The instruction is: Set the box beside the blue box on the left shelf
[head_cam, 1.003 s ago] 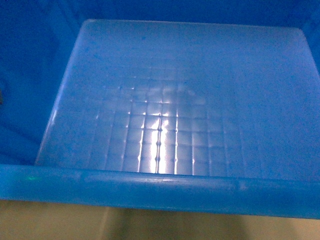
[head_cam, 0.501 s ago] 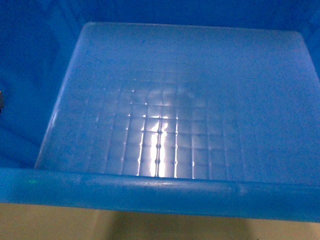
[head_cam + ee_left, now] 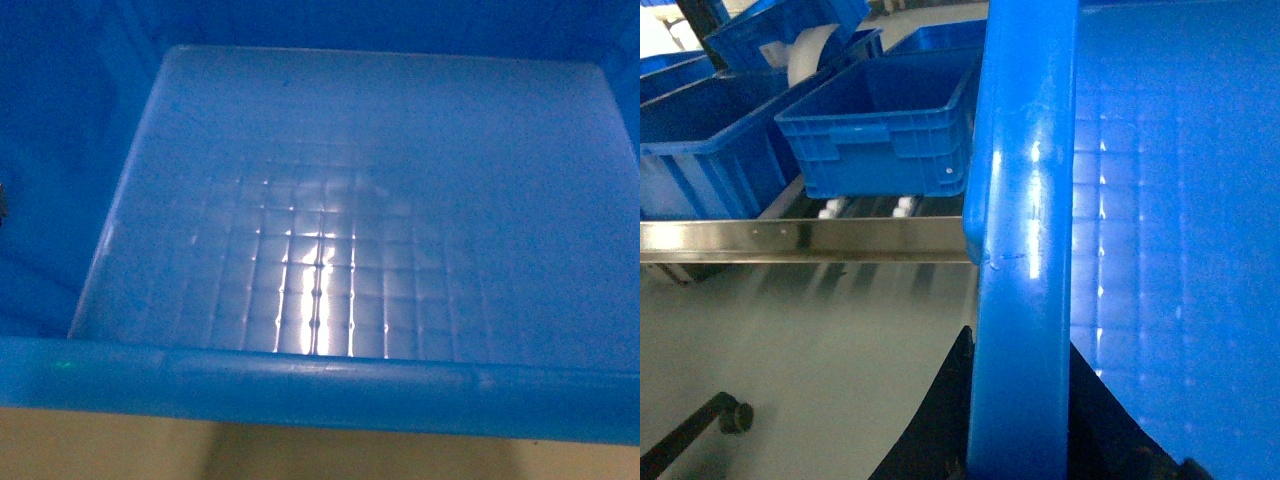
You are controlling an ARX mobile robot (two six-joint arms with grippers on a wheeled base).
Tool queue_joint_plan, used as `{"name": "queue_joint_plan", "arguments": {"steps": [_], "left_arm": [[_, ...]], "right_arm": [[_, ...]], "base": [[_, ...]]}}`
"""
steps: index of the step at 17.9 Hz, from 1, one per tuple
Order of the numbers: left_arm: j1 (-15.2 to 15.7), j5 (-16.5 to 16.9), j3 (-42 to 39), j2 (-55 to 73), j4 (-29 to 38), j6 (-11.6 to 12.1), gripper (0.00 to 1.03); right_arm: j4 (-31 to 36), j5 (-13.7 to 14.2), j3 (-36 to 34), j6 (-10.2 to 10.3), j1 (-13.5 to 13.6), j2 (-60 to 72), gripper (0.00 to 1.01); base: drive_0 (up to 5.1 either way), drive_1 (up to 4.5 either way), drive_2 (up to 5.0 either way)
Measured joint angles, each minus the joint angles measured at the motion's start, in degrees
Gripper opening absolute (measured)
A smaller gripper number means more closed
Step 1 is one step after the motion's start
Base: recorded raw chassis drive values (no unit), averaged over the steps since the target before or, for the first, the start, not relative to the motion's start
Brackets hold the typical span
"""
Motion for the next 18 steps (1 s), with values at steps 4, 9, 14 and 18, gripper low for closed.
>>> {"name": "queue_joint_plan", "arguments": {"steps": [4, 9, 14, 18], "left_arm": [[0.0, -0.07, 0.0, 0.0, 0.07, 0.02, 0.13], [-0.13, -0.04, 0.0, 0.0, -0.2, 0.02, 0.13], [-0.15, -0.07, 0.0, 0.11, -0.02, 0.0, 0.13], [-0.15, -0.07, 0.0, 0.11, 0.0, 0.0, 0.13]], "right_arm": [[0.02, 0.02, 0.0, 0.0, 0.0, -0.02, 0.16], [-0.24, -0.02, -0.02, 0.02, 0.0, 0.0, 0.16], [-0.07, 0.0, -0.09, 0.02, 0.0, 0.0, 0.16], [-0.04, 0.02, -0.09, 0.02, 0.0, 0.0, 0.16]], "base": [[0.0, 0.0, 0.0], [0.0, 0.0, 0.0], [0.0, 0.0, 0.0], [0.0, 0.0, 0.0]]}}
